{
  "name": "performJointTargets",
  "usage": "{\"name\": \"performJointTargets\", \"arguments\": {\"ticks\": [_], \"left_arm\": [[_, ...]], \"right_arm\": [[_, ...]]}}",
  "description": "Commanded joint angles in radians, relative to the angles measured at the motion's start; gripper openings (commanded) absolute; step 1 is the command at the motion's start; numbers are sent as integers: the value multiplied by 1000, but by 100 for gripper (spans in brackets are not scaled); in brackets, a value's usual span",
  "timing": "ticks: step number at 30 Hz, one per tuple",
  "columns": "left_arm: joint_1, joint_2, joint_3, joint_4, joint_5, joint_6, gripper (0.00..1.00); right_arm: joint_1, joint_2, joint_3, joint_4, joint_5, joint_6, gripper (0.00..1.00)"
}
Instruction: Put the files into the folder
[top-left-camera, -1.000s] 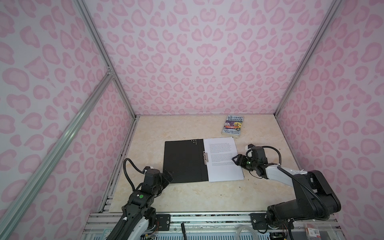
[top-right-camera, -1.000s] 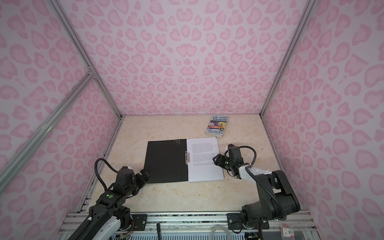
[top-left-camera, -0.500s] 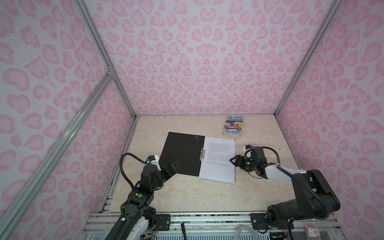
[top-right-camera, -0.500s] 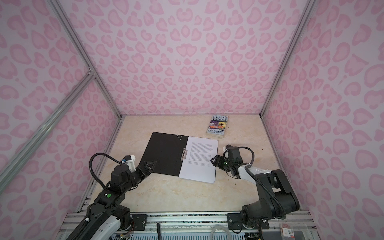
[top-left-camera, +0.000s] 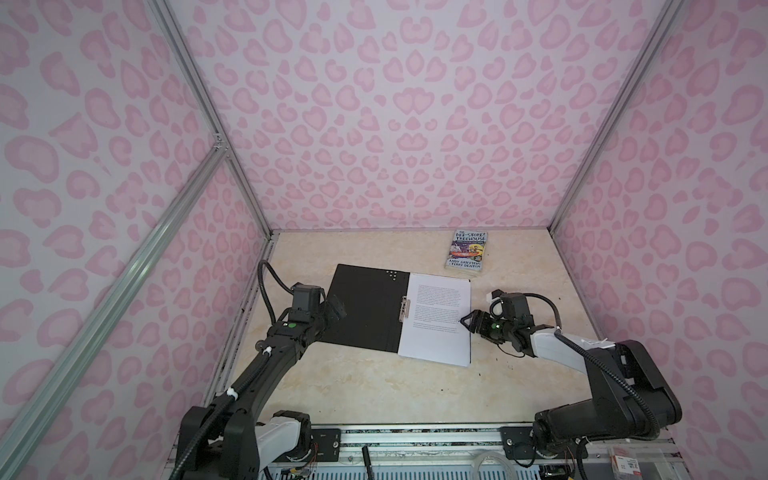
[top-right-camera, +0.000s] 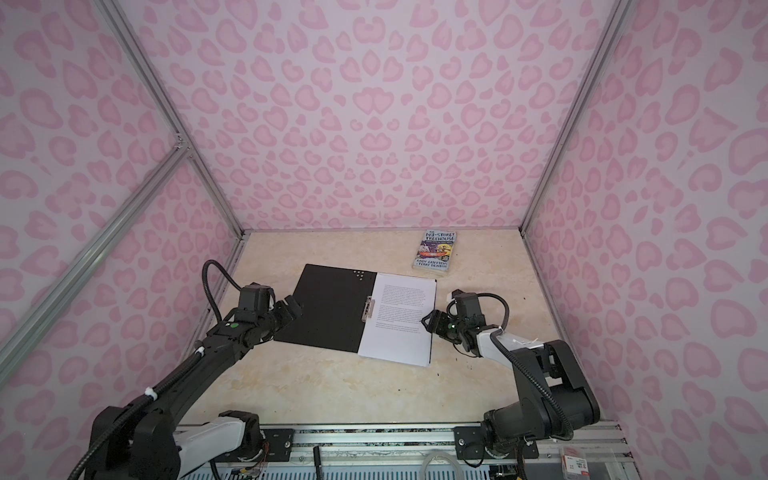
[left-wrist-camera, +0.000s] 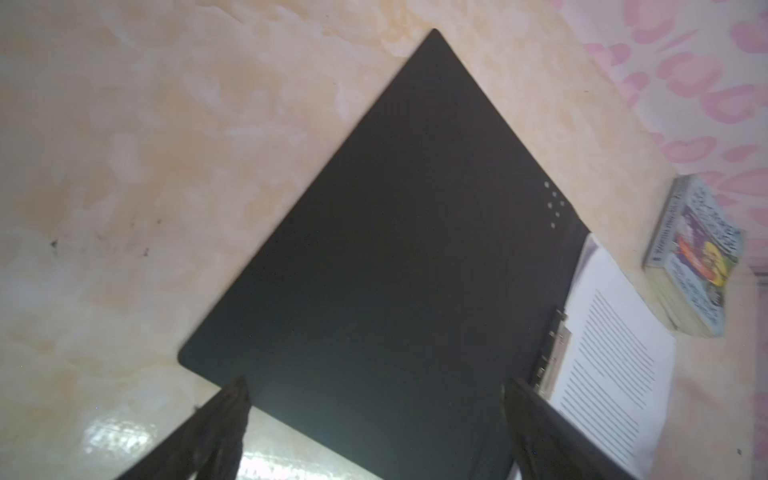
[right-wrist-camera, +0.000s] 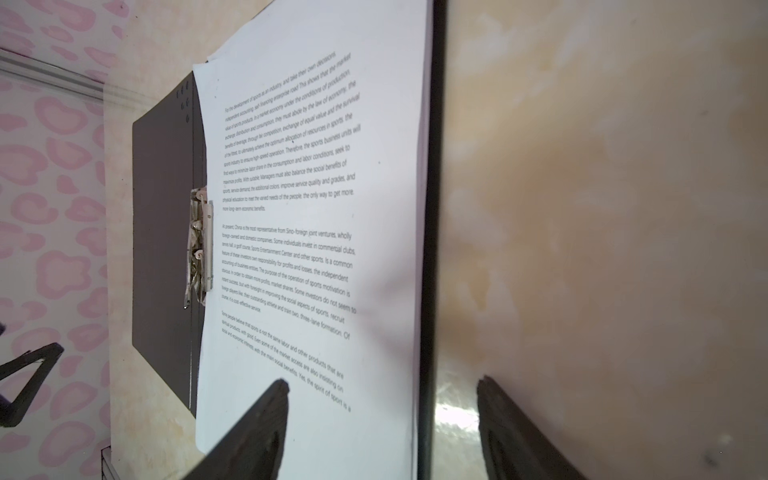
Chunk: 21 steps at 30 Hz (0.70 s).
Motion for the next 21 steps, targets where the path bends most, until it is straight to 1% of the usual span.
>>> {"name": "performJointTargets", "arguments": {"ticks": [1,4,7,9,11,15,18,21], "left_arm": [[83,102,22,68,119,103,97],[140,157,1,142,161,133,97],[211,208,-2,145,211,144,97],[266,247,-11,149,270,140,97],[307,285,-39,186,353,126,98],[311,315,-83,237,411,111,99],[308,340,-120,284,475,97,100],[304,322,-146,271,459,107,100]], "right_arm": [[-5,10,-2,-32,1,-6,73],[-9,1,-5,-32,-3,-5,72],[-8,-9,-7,-34,0,-8,72],[-8,-9,-7,-36,-1,-9,72],[-9,-9,-7,-35,-5,-10,72],[-8,-6,-5,-36,-1,-9,72],[-8,2,-3,-31,-4,-7,72],[-8,16,3,-34,-4,-12,72]]}}
